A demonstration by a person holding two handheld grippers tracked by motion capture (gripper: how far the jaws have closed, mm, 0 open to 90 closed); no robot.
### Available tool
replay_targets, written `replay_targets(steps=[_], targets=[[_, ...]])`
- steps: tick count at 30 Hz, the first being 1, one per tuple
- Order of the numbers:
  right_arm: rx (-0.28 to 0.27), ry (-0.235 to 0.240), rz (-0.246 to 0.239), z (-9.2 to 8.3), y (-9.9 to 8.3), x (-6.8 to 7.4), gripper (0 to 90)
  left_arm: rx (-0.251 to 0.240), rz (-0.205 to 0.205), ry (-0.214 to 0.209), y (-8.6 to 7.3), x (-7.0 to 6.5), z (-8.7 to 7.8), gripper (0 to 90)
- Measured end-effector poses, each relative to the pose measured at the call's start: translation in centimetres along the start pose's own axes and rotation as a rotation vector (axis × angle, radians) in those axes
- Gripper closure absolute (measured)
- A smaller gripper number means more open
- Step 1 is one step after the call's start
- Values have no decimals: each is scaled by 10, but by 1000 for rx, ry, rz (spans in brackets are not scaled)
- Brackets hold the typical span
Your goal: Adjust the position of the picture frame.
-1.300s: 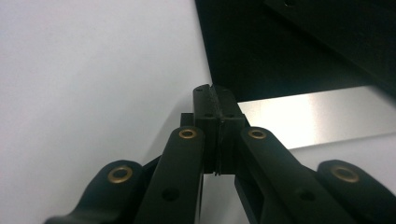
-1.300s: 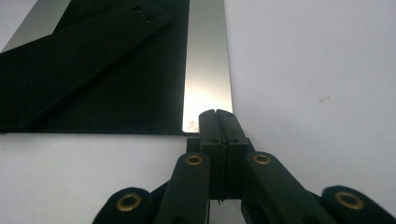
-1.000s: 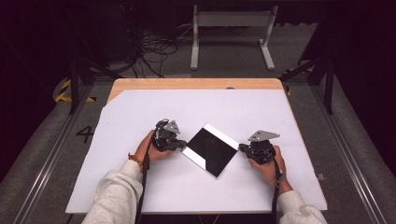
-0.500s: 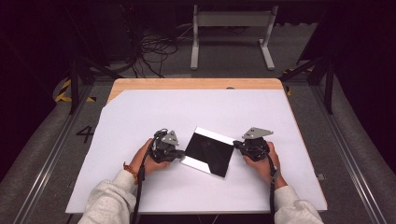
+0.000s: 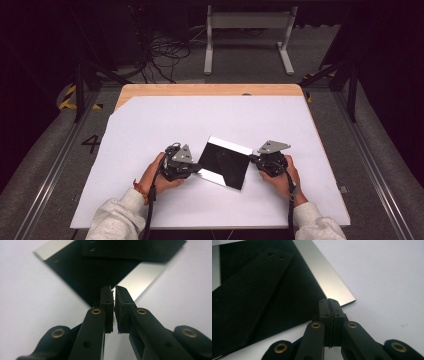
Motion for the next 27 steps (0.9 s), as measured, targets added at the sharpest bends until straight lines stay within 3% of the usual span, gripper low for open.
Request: replay_targets(steps=[6, 10, 15, 17, 19, 23, 27], targets=[[7, 42, -34, -8, -3, 14, 900, -19, -60, 34, -9, 15, 0, 868], [-13, 20, -37, -7, -3, 14, 900, -13, -93, 26, -13, 20, 7, 872], [-12, 14, -30, -5, -3, 11, 900, 6, -89, 9, -14, 20, 12, 877], [-8, 12, -29, -4, -2, 10, 900, 2, -90, -17, -13, 18, 13, 885], [-4, 26, -1, -4, -2, 9, 900, 7, -86, -5, -13, 17, 13, 899], [-1, 49, 22, -3, -2, 7, 900, -19, -119, -32, -15, 17, 13, 899], [2, 41, 12, -3, -1, 7, 900, -16, -113, -44, -16, 12, 13, 900]])
Point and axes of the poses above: each handheld gripper's, and its own axes: z roughly forward along the jaws, y roughly out of its top, x roughly to its left, the point moved 6 cm from there along z, roughly forward along the jaws, and after that the axes turned 5 degrees about -y, right-handed, at the moved point
